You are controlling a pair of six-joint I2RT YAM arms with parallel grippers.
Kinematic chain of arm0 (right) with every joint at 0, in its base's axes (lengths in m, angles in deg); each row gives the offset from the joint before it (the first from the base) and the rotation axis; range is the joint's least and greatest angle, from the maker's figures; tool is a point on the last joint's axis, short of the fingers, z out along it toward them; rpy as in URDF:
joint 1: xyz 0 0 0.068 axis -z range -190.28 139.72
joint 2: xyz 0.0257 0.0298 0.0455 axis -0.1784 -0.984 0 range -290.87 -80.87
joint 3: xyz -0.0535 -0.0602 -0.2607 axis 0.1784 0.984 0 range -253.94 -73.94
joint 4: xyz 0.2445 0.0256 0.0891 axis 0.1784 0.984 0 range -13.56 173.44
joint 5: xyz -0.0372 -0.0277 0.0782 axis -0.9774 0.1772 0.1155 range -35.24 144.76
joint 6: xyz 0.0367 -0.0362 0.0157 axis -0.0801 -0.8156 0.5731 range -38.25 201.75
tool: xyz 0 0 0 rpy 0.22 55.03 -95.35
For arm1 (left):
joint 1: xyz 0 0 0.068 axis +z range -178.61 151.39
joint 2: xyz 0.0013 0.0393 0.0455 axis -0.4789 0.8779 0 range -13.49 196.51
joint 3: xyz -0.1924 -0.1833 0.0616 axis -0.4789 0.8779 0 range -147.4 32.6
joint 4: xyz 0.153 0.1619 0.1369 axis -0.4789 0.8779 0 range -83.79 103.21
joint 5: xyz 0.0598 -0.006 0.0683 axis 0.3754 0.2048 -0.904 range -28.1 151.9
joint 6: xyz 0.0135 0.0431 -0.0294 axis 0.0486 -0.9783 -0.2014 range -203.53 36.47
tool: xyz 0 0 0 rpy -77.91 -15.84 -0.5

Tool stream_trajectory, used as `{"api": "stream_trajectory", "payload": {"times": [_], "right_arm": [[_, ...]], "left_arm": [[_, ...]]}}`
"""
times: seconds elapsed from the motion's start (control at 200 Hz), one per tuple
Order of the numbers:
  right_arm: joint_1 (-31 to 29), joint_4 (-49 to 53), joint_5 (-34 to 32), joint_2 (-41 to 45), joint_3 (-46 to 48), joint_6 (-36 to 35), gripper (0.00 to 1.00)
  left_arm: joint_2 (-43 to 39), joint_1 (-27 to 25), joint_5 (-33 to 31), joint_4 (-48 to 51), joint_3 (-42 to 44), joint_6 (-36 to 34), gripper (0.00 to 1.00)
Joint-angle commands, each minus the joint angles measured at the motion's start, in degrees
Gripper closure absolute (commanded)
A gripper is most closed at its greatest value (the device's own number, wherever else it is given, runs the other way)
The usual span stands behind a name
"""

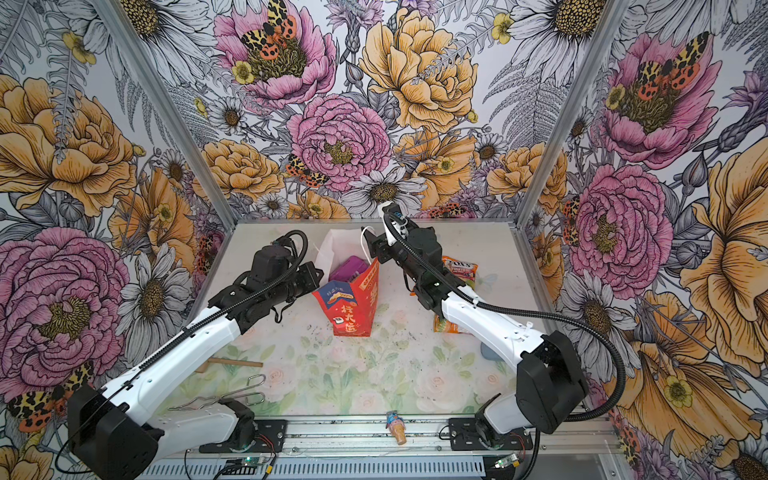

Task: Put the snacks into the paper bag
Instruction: 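Move the right gripper over the FOX'S candy bags beside the paper bag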

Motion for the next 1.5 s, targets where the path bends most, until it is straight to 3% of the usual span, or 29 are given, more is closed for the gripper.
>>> {"api": "stream_trajectory", "payload": {"times": [0.0, 0.095, 0.255, 0.38, 0.841, 1.061, 1.266, 1.496], "right_arm": [[0.79, 3.31, 2.62, 1.57, -3.67, -0.95, 0.25], [1.4, 5.07, 4.8, 1.53, -4.95, -0.11, 0.24], [1.77, 14.0, 6.36, 2.08, -8.69, 0.95, 0.23], [1.91, 18.82, 7.86, 4.16, -9.08, 1.46, 0.22], [2.82, 27.54, 8.31, 15.99, -2.07, 3.43, 0.18], [3.21, 31.97, 3.09, 23.06, 2.68, 4.2, 0.17], [6.25, 40.52, -2.27, 26.18, 4.93, 11.92, 0.14], [12.09, 49.61, -1.79, 23.24, 4.23, 18.33, 0.11]], "left_arm": [[-0.86, 0.0, -1.21, -0.9, -2.52, -0.66, 1.0], [-0.6, -0.07, -0.84, -0.7, -3.44, -0.66, 0.98], [-0.93, -0.02, -0.71, -0.03, -4.44, -0.66, 0.81], [-1.39, 0.01, -0.83, 0.57, -4.98, -0.79, 0.8], [0.32, 0.32, -1.08, 2.57, -5.85, -1.27, 0.81], [1.43, 0.19, -0.84, 2.66, -6.23, -1.36, 0.98], [1.69, 0.13, -0.92, 2.62, -6.45, -1.27, 1.0], [1.53, 0.09, -0.91, 2.86, -6.13, -1.18, 1.0]]}}
